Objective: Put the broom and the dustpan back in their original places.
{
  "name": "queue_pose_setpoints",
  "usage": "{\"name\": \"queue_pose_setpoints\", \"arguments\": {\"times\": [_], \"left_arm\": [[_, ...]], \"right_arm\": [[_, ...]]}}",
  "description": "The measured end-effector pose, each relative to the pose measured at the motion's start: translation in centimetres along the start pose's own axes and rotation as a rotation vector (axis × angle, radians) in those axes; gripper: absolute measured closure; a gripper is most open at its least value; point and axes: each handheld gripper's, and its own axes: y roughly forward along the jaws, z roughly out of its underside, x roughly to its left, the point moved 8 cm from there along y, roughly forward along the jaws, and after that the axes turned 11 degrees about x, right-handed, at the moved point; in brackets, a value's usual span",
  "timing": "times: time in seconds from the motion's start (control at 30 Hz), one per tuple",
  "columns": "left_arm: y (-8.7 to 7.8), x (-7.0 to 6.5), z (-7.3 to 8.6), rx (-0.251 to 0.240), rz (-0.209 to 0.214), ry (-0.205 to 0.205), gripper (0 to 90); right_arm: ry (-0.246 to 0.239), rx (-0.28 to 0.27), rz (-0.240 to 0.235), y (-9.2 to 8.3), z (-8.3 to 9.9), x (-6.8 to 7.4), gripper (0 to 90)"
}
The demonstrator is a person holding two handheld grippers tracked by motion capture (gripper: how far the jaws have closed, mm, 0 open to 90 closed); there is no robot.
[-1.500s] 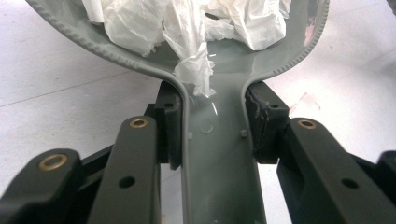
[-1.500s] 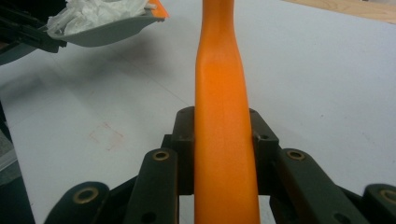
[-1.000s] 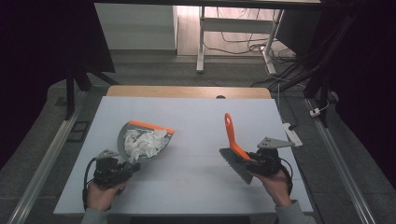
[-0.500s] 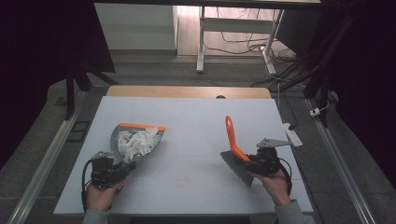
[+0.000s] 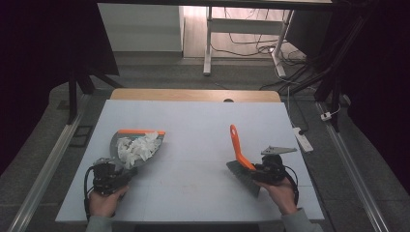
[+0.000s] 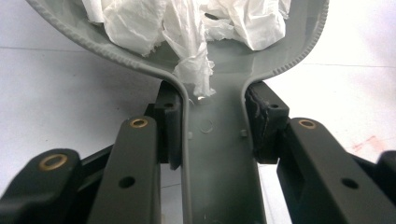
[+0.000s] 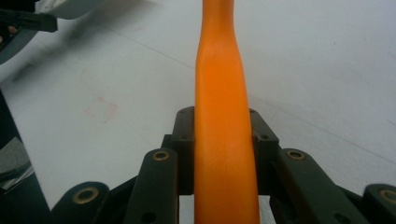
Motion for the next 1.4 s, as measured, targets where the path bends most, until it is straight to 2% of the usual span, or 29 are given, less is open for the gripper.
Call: {"name": "queue_pose_setpoints", "arguments": {"times": [0.17,0.37,0.67,0.87,1.4], "left_arm": [[0.5,0.1,0.1,0.014,-0.009,0.001,61.4],[1.0,0.3,0.1,0.034,-0.019,0.012,61.4],[1.2,0.2,0.3,0.049,-0.018,0.023,61.3],[1.3,0.2,0.4,0.061,-0.021,0.030,61.3],[1.8,0.2,0.5,0.084,-0.049,0.022,60.7]], "right_arm": [[0.050,0.037,0.007,0.9,0.6,-1.2,70.4],[0.102,0.036,0.025,1.1,0.8,-2.5,70.3],[0.101,0.047,0.046,1.2,0.9,-3.5,69.0],[0.072,0.055,0.069,1.2,0.9,-4.2,66.1],[0.104,0.102,0.096,1.8,1.3,-6.0,52.3]]}}
